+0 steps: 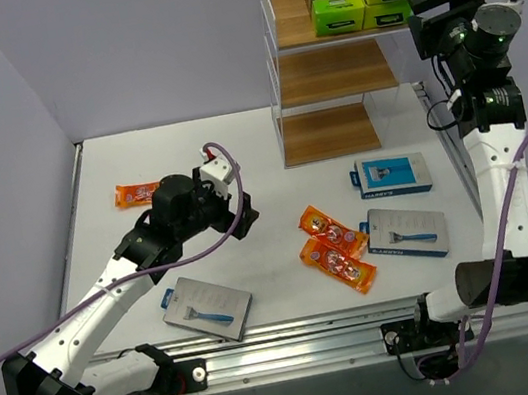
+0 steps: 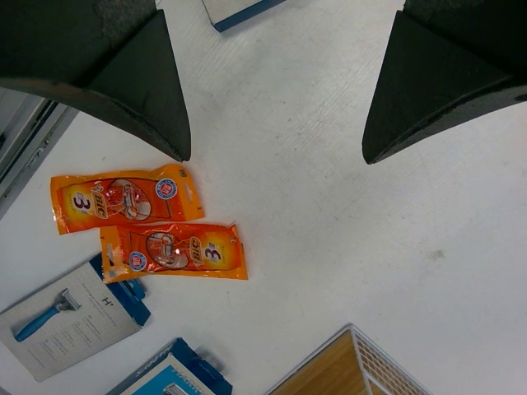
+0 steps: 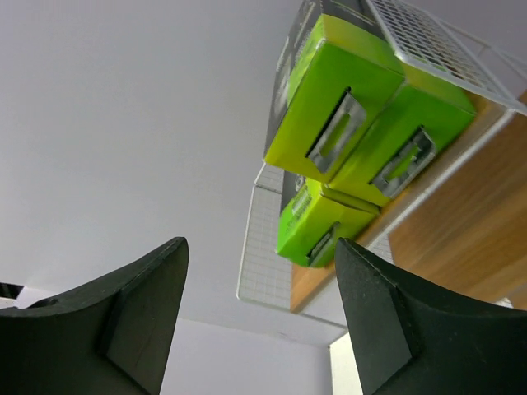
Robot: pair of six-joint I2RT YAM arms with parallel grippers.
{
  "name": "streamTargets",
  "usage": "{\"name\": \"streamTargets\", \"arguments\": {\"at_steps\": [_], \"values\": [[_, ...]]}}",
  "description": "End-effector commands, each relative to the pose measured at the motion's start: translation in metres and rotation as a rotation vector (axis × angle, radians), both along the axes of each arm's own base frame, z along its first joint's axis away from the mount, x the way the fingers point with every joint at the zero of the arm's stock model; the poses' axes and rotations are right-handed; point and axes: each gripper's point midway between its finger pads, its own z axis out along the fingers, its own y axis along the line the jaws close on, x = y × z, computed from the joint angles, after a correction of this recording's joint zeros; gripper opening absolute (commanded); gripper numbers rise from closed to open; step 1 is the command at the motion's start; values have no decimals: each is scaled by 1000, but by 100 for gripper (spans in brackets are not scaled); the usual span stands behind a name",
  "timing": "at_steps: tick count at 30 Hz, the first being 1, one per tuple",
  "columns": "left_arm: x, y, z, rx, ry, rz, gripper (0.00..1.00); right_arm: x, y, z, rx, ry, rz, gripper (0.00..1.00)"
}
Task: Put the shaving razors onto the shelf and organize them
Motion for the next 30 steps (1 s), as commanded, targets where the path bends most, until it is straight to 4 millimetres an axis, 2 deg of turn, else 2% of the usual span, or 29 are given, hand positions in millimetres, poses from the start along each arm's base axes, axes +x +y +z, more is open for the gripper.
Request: {"name": "streamTargets", "arguments": {"at_steps": [1, 6, 7, 8, 9, 10, 13, 14, 15, 17, 19, 20, 21, 22, 24, 25, 26, 29, 30], "values": [[10, 12, 31, -19, -89, 67, 94, -34, 4, 9, -53, -56, 32, 67], [21, 31, 36, -2, -121, 191, 94, -63, 19, -28, -211, 39, 106, 72], [23, 35, 36, -3, -126, 216, 94, -64, 21, -46, -232, 75, 120, 74], [24, 36, 36, -5, -130, 227, 94, -69, 25, -56, -254, 94, 142, 75], [25, 38, 36, -2, -132, 241, 94, -82, 27, -60, -309, 96, 153, 79], [26, 40, 36, -5, -131, 258, 94, -85, 28, -80, -333, 137, 166, 82], [33, 52, 31, 7, -122, 359, 94, -110, 35, -103, -418, 161, 203, 91], [38, 61, 31, 21, -130, 419, 94, -113, 36, -128, -428, 210, 221, 93], [40, 66, 31, 23, -128, 456, 94, -127, 38, -134, -451, 218, 228, 98], [42, 76, 29, 37, -114, 520, 94, -140, 42, -159, -481, 234, 257, 100], [45, 87, 38, 16, -105, 573, 94, -150, 49, -170, -512, 225, 293, 100], [43, 92, 36, 20, -85, 579, 94, -156, 53, -181, -518, 228, 316, 100], [42, 97, 34, 10, -70, 591, 94, -159, 59, -183, -529, 208, 344, 100], [42, 114, 34, -17, -45, 646, 94, -164, 67, -187, -540, 197, 392, 100], [41, 133, 30, -47, -16, 695, 94, -172, 74, -199, -591, 206, 434, 100], [38, 144, 25, -71, 6, 721, 94, -177, 81, -202, -611, 199, 466, 100], [40, 165, 20, -71, 16, 784, 94, -182, 85, -204, -642, 183, 482, 100], [34, 190, 0, -70, 32, 856, 94, -198, 104, -218, -677, 153, 546, 100], [32, 191, -5, -65, 34, 858, 94, -202, 107, -214, -687, 134, 551, 100]]}}
